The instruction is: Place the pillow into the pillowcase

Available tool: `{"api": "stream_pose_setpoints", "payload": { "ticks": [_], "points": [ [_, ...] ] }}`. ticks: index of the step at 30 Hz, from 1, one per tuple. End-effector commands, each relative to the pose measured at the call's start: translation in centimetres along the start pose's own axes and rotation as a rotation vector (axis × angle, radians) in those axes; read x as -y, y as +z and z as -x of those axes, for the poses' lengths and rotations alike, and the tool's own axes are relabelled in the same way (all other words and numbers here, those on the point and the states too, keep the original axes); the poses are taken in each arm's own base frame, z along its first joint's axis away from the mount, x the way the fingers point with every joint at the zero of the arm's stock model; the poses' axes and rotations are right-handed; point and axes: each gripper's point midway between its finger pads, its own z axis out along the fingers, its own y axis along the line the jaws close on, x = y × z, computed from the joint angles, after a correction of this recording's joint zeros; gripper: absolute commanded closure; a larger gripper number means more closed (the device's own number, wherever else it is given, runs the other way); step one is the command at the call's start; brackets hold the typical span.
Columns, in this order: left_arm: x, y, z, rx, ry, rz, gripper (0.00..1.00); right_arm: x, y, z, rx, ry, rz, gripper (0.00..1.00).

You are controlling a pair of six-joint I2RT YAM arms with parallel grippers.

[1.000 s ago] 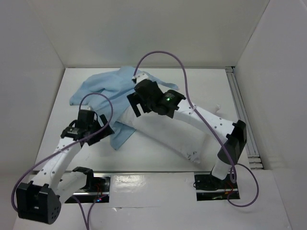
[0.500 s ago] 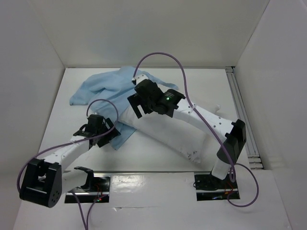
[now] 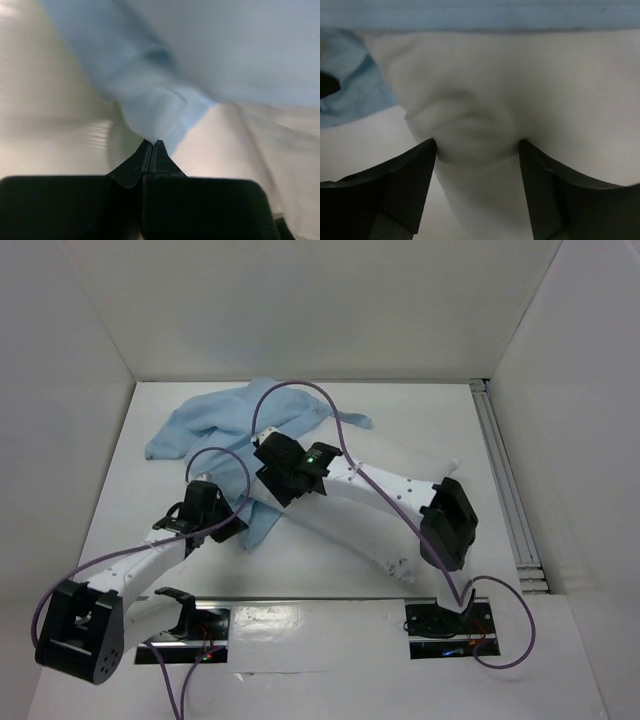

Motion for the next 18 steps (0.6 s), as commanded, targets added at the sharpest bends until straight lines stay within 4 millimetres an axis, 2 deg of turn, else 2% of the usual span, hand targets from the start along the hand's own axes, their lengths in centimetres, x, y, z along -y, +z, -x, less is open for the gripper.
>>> {"api": "stream_pose_setpoints", "payload": {
  "ticks": [1,2,3,4,5,6,7,8,9,10,11,12,13,14,15,16,18],
  "points": [
    [4.0,-2.4,0.7,0.027,0.067,-0.183,1.00,1.2,4.3,2.0,0.054,0.096,0.010,0.30],
    [4.5,-2.8,0.5,0.018,0.070,-0.210,1.00,1.4,4.7,3.2,0.068,0.130,0.025,0.43],
    [6.7,-4.0,1.2,0.016,0.100,-0.285,1.00,3.0,5.1,4.4,0.075,0.171,0.014,0.61],
    [7.9,-4.8,1.7,0.013,0.106,-0.318,1.00,4.0,5.1,6.0,0.102,0.195,0.004,0.81],
    [9.3,-5.5,2.0,0.010,0.131,-0.356,1.00,5.8,3.9,9.9,0.177,0.250,-0.032,1.00],
    [10.8,-6.3,2.7,0.014,0.149,-0.396,1.00,7.5,3.1,12.0,0.223,0.280,-0.054,1.00],
    [14.1,-8.6,4.1,0.031,0.179,-0.481,1.00,11.0,2.1,14.0,0.274,0.354,-0.104,1.00],
    [15.8,-9.8,4.9,0.040,0.192,-0.526,1.00,13.5,-1.1,18.2,0.396,0.414,-0.112,1.00],
    [17.6,-10.6,5.4,0.036,0.210,-0.568,1.00,15.7,-2.9,19.9,0.463,0.464,-0.133,1.00],
    [21.0,-13.6,7.1,0.066,0.244,-0.665,1.00,18.8,-4.6,20.9,0.523,0.529,-0.161,1.00],
    [22.8,-15.1,8.0,0.086,0.266,-0.723,1.00,20.2,-8.2,22.9,0.639,0.572,-0.146,1.00],
    [24.2,-16.3,8.3,0.084,0.277,-0.763,1.00,21.2,-9.7,23.3,0.685,0.590,-0.163,1.00],
    [25.4,-16.9,8.9,0.086,0.280,-0.789,1.00,21.5,-10.9,23.4,0.722,0.600,-0.169,1.00],
    [27.0,-18.9,9.1,0.094,0.308,-0.846,1.00,20.7,-11.7,23.6,0.751,0.606,-0.147,1.00],
    [27.7,-19.7,9.0,0.101,0.327,-0.880,1.00,20.0,-11.5,22.7,0.750,0.618,-0.146,1.00],
    [27.8,-19.6,8.8,0.086,0.308,-0.889,1.00,18.3,-10.3,22.1,0.718,0.621,-0.134,1.00],
    [27.5,-19.6,7.2,0.050,0.305,-0.916,1.00,15.5,-6.3,19.4,0.600,0.609,-0.122,1.00]
  ]
}}
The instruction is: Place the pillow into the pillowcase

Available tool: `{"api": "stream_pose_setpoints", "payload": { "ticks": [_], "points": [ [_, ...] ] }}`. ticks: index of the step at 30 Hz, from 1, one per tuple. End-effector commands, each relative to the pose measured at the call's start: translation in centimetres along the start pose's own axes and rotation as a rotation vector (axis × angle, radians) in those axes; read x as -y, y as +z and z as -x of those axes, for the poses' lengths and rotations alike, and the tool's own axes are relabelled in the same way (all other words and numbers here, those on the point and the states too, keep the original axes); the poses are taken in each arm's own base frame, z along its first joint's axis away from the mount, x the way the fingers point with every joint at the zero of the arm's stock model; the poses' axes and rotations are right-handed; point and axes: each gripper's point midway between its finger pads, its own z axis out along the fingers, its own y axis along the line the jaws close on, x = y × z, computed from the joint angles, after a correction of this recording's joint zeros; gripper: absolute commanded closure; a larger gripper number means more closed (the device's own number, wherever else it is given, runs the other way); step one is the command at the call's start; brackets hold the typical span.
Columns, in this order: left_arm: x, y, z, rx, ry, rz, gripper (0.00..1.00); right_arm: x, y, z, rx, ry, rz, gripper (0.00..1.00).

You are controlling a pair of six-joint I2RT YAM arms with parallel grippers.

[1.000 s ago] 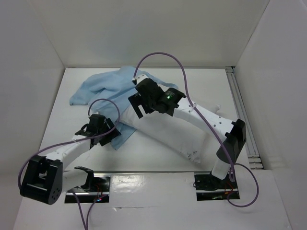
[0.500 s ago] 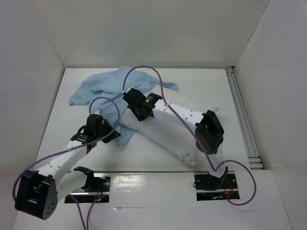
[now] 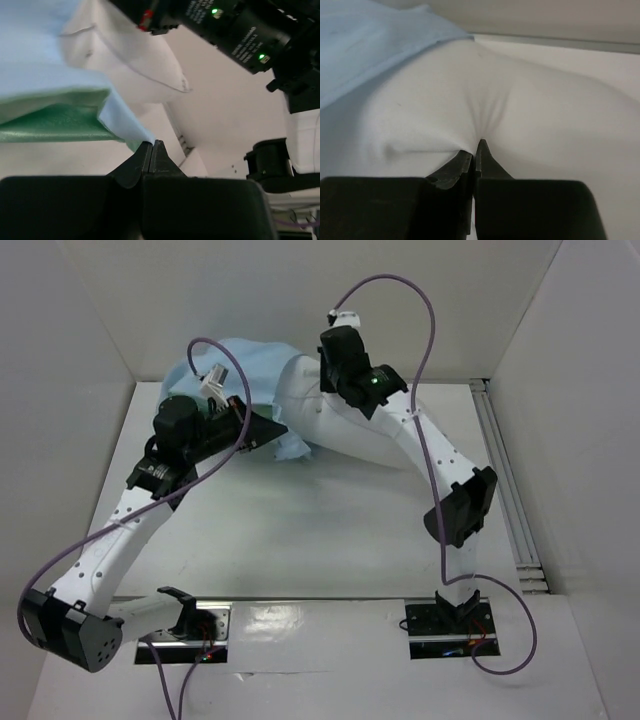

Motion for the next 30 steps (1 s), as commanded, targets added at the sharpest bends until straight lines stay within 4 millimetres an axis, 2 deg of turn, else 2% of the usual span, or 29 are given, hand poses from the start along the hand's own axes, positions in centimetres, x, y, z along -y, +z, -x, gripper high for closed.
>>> {"api": "stream_pose_setpoints", "payload": {
  "ticks": [1,2,3,4,5,6,7,8,9,11,12,13,14,15,16,17,18,20,21,22,23,24,25,27,28,29,30],
  "points": [
    [1.3,-0.5,-3.1,-0.093,-0.041,-0.114,1.00,-7.4,-1.8,-1.3,0.072,0.081,0.140,1.00],
    [-0.6,-0.4,-6.1,-0.150,-0.099,-0.089,1.00,-9.5,-1.8,-3.9,0.028,0.091,0.183,1.00],
    [-0.6,-0.9,-7.6,-0.168,-0.111,-0.103,1.00,-11.0,-0.3,-8.6,-0.049,0.075,0.231,1.00],
    [-0.8,-1.1,-8.9,-0.190,-0.127,-0.119,1.00,-12.0,0.1,-10.9,-0.090,0.078,0.254,1.00],
    [-3.2,-1.3,-11.9,-0.248,-0.193,-0.067,1.00,-12.9,0.5,-12.9,-0.135,0.108,0.270,1.00],
    [-3.0,-1.9,-13.5,-0.276,-0.203,-0.074,1.00,-13.1,1.7,-15.7,-0.188,0.115,0.269,1.00],
    [-3.8,-2.1,-14.2,-0.279,-0.211,-0.057,1.00,-14.1,1.3,-16.7,-0.225,0.137,0.329,1.00],
    [-5.0,-2.5,-15.8,-0.302,-0.239,-0.020,1.00,-13.8,1.9,-16.9,-0.236,0.179,0.345,1.00],
    [-5.3,-3.1,-16.2,-0.302,-0.244,-0.005,1.00,-14.3,1.7,-17.2,-0.234,0.205,0.410,1.00],
    [-5.8,-3.3,-16.3,-0.296,-0.226,0.020,1.00,-13.9,1.7,-16.6,-0.218,0.231,0.433,1.00],
    [-6.0,-3.6,-16.1,-0.295,-0.216,0.047,0.94,-13.4,1.6,-15.7,-0.206,0.241,0.436,1.00],
    [-5.9,-3.7,-16.0,-0.297,-0.202,0.060,0.74,-13.4,1.6,-15.7,-0.206,0.242,0.436,1.00],
    [-5.4,-3.6,-15.0,-0.283,-0.153,0.060,0.24,-12.8,1.5,-15.1,-0.203,0.236,0.436,1.00],
    [-5.2,-3.7,-14.5,-0.278,-0.132,0.065,0.08,-12.8,1.4,-14.8,-0.198,0.222,0.438,1.00],
    [-5.5,-3.9,-14.7,-0.301,-0.127,0.099,0.00,-13.0,0.2,-14.2,-0.205,0.223,0.465,1.00],
    [-5.1,-4.1,-14.2,-0.303,-0.100,0.096,0.00,-12.9,-0.3,-13.8,-0.203,0.212,0.477,0.86],
    [-4.5,-3.8,-12.7,-0.280,-0.040,0.107,0.00,-12.7,-1.4,-12.7,-0.188,0.203,0.484,0.72],
    [-4.7,-4.6,-12.4,-0.307,-0.002,0.161,0.00,-12.1,-2.5,-12.3,-0.177,0.196,0.489,0.39],
    [-4.2,-4.6,-11.4,-0.299,0.068,0.155,0.02,-11.8,-3.2,-12.3,-0.181,0.195,0.487,0.28],
    [-4.1,-4.6,-11.2,-0.309,0.096,0.156,0.25,-10.7,-4.2,-11.6,-0.156,0.189,0.461,0.24],
    [-4.2,-5.0,-11.3,-0.330,0.113,0.167,0.54,-9.7,-4.5,-11.0,-0.143,0.194,0.438,0.23],
    [-3.9,-5.2,-10.7,-0.317,0.156,0.168,0.83,-9.1,-5.0,-10.7,-0.131,0.180,0.424,0.23],
    [-4.3,-5.2,-10.7,-0.327,0.165,0.186,1.00,-8.2,-6.2,-10.4,-0.129,0.169,0.411,0.21],
    [-5.0,-5.3,-10.3,-0.324,0.191,0.228,1.00,-6.4,-7.1,-9.7,-0.099,0.171,0.344,0.21],
    [-5.4,-5.2,-10.0,-0.307,0.198,0.255,1.00,-4.5,-8.2,-9.0,-0.059,0.177,0.280,0.20],
    [-6.0,-5.3,-9.8,-0.296,0.201,0.288,0.95,-3.3,-8.7,-8.7,-0.034,0.182,0.243,0.19],
    [-7.4,-5.0,-8.6,-0.244,0.198,0.377,0.74,-1.1,-8.8,-8.5,-0.016,0.200,0.175,0.17]
  ]
}}
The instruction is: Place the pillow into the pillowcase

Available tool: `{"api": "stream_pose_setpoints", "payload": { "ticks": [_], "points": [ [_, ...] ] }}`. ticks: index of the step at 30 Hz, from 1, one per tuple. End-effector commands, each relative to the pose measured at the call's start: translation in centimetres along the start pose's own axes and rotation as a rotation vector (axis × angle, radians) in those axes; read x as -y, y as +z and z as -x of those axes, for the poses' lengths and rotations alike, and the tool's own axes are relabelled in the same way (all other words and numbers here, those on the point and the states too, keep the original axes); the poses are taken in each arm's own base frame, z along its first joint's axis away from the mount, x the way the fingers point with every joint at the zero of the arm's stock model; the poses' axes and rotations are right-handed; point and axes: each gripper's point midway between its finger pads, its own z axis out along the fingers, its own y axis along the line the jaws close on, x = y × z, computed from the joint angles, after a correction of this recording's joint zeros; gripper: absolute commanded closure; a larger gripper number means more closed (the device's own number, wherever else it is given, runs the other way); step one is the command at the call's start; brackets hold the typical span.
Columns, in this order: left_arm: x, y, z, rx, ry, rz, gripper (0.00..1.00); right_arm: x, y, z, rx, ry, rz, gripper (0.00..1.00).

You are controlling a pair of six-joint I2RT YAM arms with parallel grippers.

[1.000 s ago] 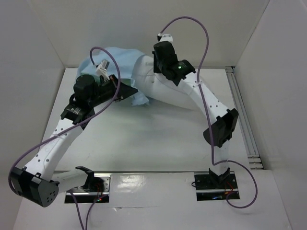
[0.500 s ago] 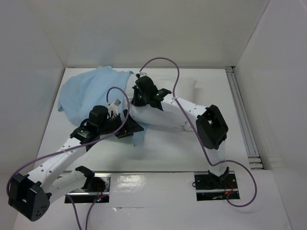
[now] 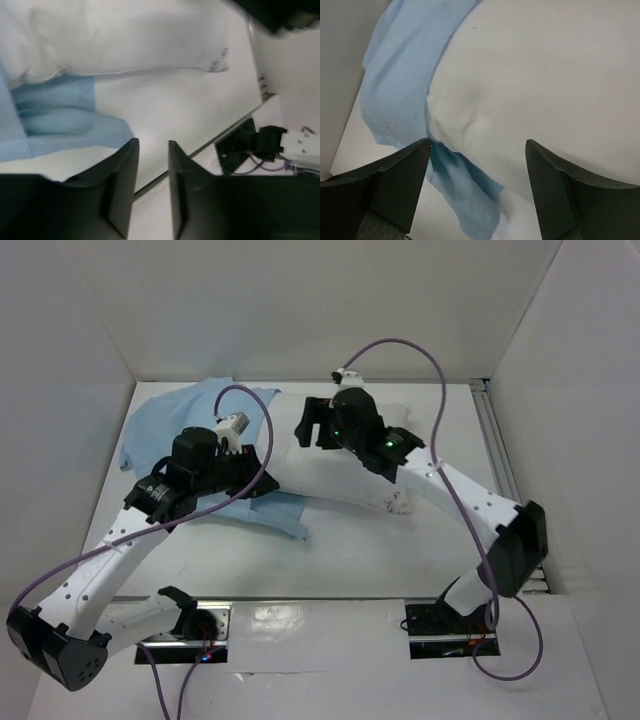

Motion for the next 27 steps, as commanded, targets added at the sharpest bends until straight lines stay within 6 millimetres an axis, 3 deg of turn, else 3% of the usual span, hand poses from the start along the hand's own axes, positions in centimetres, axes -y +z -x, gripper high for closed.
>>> {"api": "stream_pose_setpoints", "payload": {
  "ticks": [1,3,4,6,7,11,17,21,24,25,27],
  "points": [
    [-4.0,-0.2,0.6,0.021,0.012,0.235,0.51,5.6,-4.9,2.5,0.117,0.009,-0.208,0.16],
    [-7.0,0.2,0.4,0.024,-0.021,0.385,0.21,8.8,-6.3,3.0,0.131,0.047,-0.294,0.14],
    [-8.9,-0.2,0.7,0.057,-0.045,0.505,0.19,11.7,-6.9,3.0,0.129,0.069,-0.361,0.12],
    [-10.6,-0.4,-0.4,0.050,-0.063,0.607,0.18,14.3,-8.1,2.5,0.094,0.097,-0.400,0.09],
    [-11.9,-0.4,-0.9,0.059,-0.068,0.676,0.18,16.7,-8.4,2.5,0.084,0.127,-0.445,0.09],
    [-13.7,0.1,-2.4,0.035,-0.045,0.755,0.22,20.7,-8.7,-0.3,-0.005,0.206,-0.464,0.06],
    [-16.3,2.1,-3.3,0.015,-0.047,0.850,0.27,22.1,-7.6,-2.9,-0.086,0.289,-0.365,0.00],
    [-18.4,3.4,-4.6,-0.031,-0.051,0.928,0.30,21.5,-6.8,-3.8,-0.126,0.317,-0.279,0.00],
    [-19.0,4.1,-4.9,-0.040,-0.062,0.952,0.41,21.7,-5.7,-6.1,-0.190,0.333,-0.239,0.00],
    [-19.0,4.1,-4.9,-0.040,-0.062,0.952,0.45,21.0,-5.3,-7.0,-0.226,0.347,-0.186,0.00],
    [-19.0,4.6,-4.3,-0.029,-0.067,0.960,0.61,20.9,-4.6,-8.5,-0.263,0.362,-0.154,0.00]
  ]
}}
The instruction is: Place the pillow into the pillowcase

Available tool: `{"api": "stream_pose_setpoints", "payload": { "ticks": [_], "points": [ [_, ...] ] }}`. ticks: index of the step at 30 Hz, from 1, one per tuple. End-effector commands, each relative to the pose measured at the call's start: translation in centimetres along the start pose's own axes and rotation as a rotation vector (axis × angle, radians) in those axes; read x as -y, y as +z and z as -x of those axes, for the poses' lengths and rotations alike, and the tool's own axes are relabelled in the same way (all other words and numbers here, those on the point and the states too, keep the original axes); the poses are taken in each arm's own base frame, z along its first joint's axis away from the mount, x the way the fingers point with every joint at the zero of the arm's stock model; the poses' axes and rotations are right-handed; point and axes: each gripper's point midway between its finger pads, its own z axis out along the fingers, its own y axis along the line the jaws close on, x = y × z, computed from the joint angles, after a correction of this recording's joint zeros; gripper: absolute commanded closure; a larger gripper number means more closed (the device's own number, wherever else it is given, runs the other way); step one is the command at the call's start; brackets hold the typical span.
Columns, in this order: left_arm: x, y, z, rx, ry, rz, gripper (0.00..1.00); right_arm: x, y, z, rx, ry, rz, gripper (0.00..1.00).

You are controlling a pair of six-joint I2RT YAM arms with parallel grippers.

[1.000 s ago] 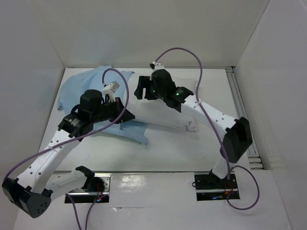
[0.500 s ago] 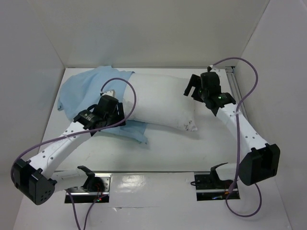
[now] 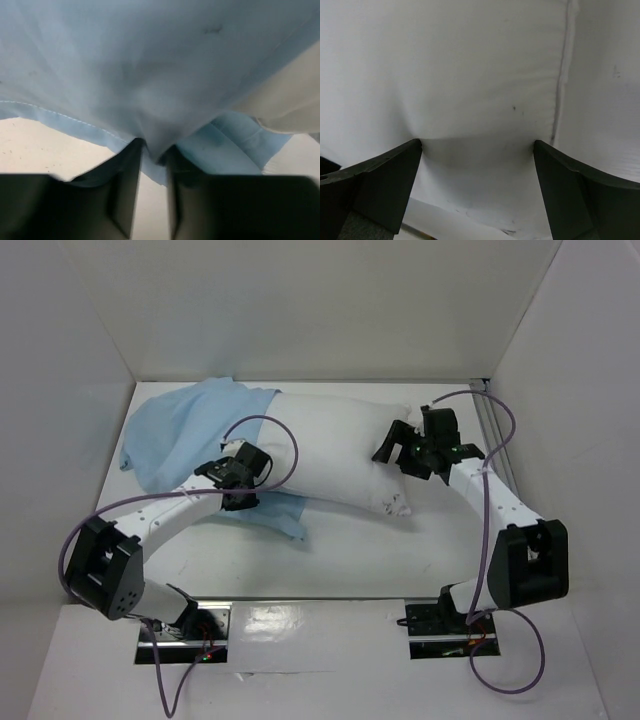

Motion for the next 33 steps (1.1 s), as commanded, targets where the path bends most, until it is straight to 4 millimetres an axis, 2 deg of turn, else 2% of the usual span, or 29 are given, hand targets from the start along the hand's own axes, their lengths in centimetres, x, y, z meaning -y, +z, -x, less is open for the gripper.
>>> {"api": "stream_pose_setpoints", "payload": {
  "ticks": [1,2,3,5,8,9,10,12,13,14,15,16,17,18,19,20,21,22,23,24,25,26,27,28,29,30,31,32,33],
  "points": [
    [0.4,-0.3,1.9,0.059,-0.053,0.017,0.66,-0.8,2.3,-3.0,-0.109,0.019,0.135,0.00],
    [0.4,-0.2,2.2,0.064,-0.053,0.026,0.71,-0.8,2.6,-3.5,-0.121,0.020,0.150,0.00],
    [0.2,-0.3,2.6,0.066,-0.063,0.031,0.85,-0.9,2.9,-3.7,-0.129,0.029,0.164,0.02],
    [-0.1,-0.4,3.0,0.070,-0.078,0.044,1.00,-1.1,3.3,-3.5,-0.124,0.034,0.179,0.09],
    [0.3,-0.7,3.1,0.064,-0.065,0.020,1.00,-2.4,3.3,-3.4,-0.114,0.022,0.222,0.48],
    [1.2,-1.4,4.1,0.087,-0.074,-0.029,1.00,-2.9,3.2,-3.3,-0.111,0.025,0.245,0.66],
    [3.2,-2.7,4.6,0.080,-0.039,-0.128,1.00,-4.0,3.3,-3.2,-0.116,0.035,0.273,0.94],
    [6.2,-5.2,6.1,0.102,-0.022,-0.285,1.00,-6.7,3.3,-1.0,-0.068,0.016,0.340,1.00],
    [9.7,-8.5,8.2,0.134,0.005,-0.469,1.00,-7.9,3.2,0.2,-0.042,-0.002,0.366,1.00],
    [11.1,-10.2,9.6,0.159,0.020,-0.550,1.00,-10.6,2.4,3.6,0.012,-0.030,0.418,1.00],
    [12.7,-11.4,10.9,0.172,0.040,-0.613,1.00,-11.8,1.9,5.7,0.053,-0.048,0.423,1.00],
    [14.8,-15.9,14.3,0.247,0.065,-0.747,1.00,-12.4,1.0,8.5,0.109,-0.049,0.424,1.00],
    [15.7,-17.8,15.8,0.271,0.080,-0.792,1.00,-15.7,-1.8,12.7,0.207,-0.089,0.489,1.00],
    [16.9,-18.6,17.1,0.278,0.093,-0.822,1.00,-16.4,-3.0,14.7,0.255,-0.099,0.506,1.00],
    [17.7,-23.6,20.1,0.368,0.099,-0.928,1.00,-17.5,-4.4,16.0,0.293,-0.115,0.530,1.00],
    [18.1,-25.3,20.9,0.391,0.105,-0.976,1.00,-19.0,-6.8,17.4,0.344,-0.136,0.563,1.00],
    [18.5,-26.7,21.4,0.404,0.114,-1.018,1.00,-19.8,-7.5,17.0,0.345,-0.148,0.581,1.00],
    [18.9,-28.3,21.5,0.401,0.123,-1.080,1.00,-20.5,-7.0,15.0,0.309,-0.157,0.596,1.00],
    [19.1,-28.7,21.1,0.388,0.137,-1.106,1.00,-20.9,-7.8,13.6,0.299,-0.178,0.610,1.00],
    [19.4,-27.9,20.1,0.340,0.139,-1.116,1.00,-20.9,-7.3,12.3,0.288,-0.175,0.597,1.00],
    [20.1,-25.2,17.6,0.240,0.145,-1.116,1.00,-20.6,-6.5,10.4,0.258,-0.184,0.580,1.00],
    [19.6,-24.8,16.4,0.212,0.141,-1.123,1.00,-21.0,-5.6,7.4,0.203,-0.195,0.579,1.00],
    [19.7,-23.6,14.5,0.163,0.142,-1.125,1.00,-18.5,-3.2,3.2,0.119,-0.181,0.521,1.00],
    [19.7,-22.7,13.3,0.141,0.135,-1.135,1.00,-17.7,-2.2,0.4,0.061,-0.174,0.510,1.00],
    [19.2,-19.1,9.3,0.003,0.115,-1.097,1.00,-17.3,-1.4,-3.1,-0.013,-0.164,0.506,1.00],
    [18.6,-19.3,7.8,-0.018,0.112,-1.110,1.00,-14.5,0.0,-7.5,-0.104,-0.146,0.457,1.00],
    [18.2,-18.5,6.4,-0.057,0.101,-1.103,1.00,-13.4,0.4,-9.4,-0.138,-0.135,0.435,1.00],
    [17.8,-17.3,3.6,-0.130,0.107,-1.093,1.00,-13.0,0.4,-11.6,-0.179,-0.125,0.431,1.00],
    [17.5,-17.4,2.7,-0.148,0.107,-1.092,1.00,-11.2,0.3,-13.7,-0.211,-0.117,0.399,1.00]
  ]
}}
